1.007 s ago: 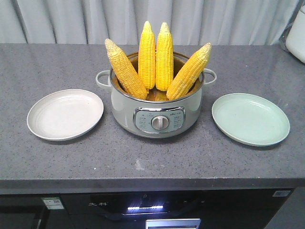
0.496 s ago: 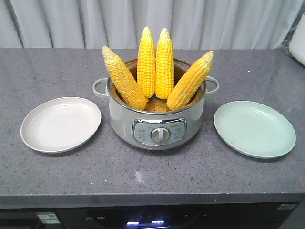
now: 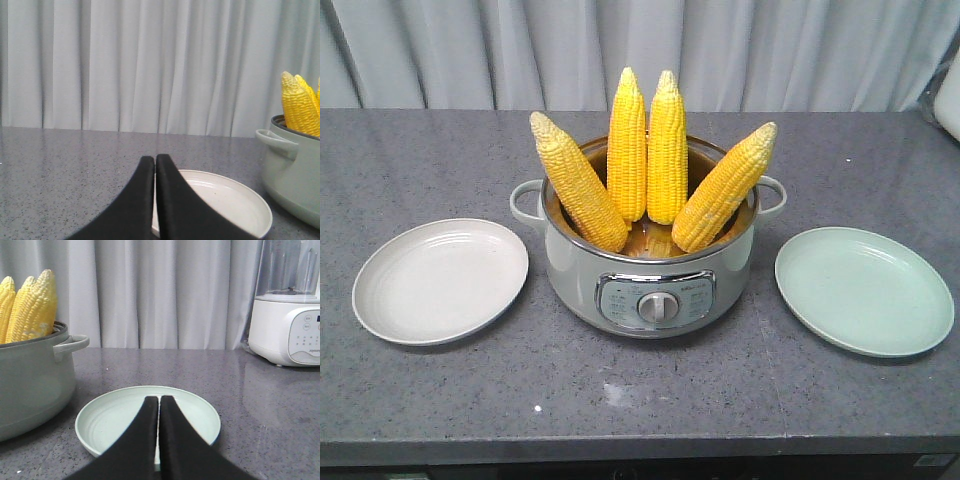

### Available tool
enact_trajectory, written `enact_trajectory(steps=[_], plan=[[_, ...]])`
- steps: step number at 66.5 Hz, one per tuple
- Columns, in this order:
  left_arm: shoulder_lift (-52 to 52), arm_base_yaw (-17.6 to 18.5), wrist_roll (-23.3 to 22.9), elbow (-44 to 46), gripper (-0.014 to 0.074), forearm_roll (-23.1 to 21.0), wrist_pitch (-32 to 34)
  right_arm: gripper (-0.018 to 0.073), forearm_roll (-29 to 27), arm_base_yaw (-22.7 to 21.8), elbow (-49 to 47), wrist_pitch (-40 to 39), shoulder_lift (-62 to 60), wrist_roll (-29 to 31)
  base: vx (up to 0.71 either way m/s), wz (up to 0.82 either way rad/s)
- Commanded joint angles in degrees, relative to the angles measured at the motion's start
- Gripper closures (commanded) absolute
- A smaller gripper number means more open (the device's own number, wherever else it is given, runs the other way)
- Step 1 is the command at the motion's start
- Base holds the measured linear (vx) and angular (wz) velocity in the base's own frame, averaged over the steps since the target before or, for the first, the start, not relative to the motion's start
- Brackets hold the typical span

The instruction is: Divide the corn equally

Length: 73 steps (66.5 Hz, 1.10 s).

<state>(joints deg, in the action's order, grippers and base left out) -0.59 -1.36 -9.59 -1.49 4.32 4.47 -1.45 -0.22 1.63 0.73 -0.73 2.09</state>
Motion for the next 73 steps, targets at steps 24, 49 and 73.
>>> enact_trajectory(steps=[24, 49, 73], plan=[[-1.0, 0.1, -0.4, -0.9, 0.0603, -0.6, 4.3, 0.0562, 0.0, 0.0, 0.4, -4.3, -0.2, 0.6, 0.04, 0.00], [-1.0, 0.1, -0.4, -0.9, 0.0603, -0.6, 4.3, 0.0562, 0.0, 0.0, 0.4, -4.3, -0.2, 0.6, 0.01, 0.00], [-1.0, 0.1, -0.4, -0.9, 0.0603, -0.6, 4.3, 0.0562, 0.0, 0.0, 0.4, -4.3, -0.2, 0.6, 0.00, 0.00]])
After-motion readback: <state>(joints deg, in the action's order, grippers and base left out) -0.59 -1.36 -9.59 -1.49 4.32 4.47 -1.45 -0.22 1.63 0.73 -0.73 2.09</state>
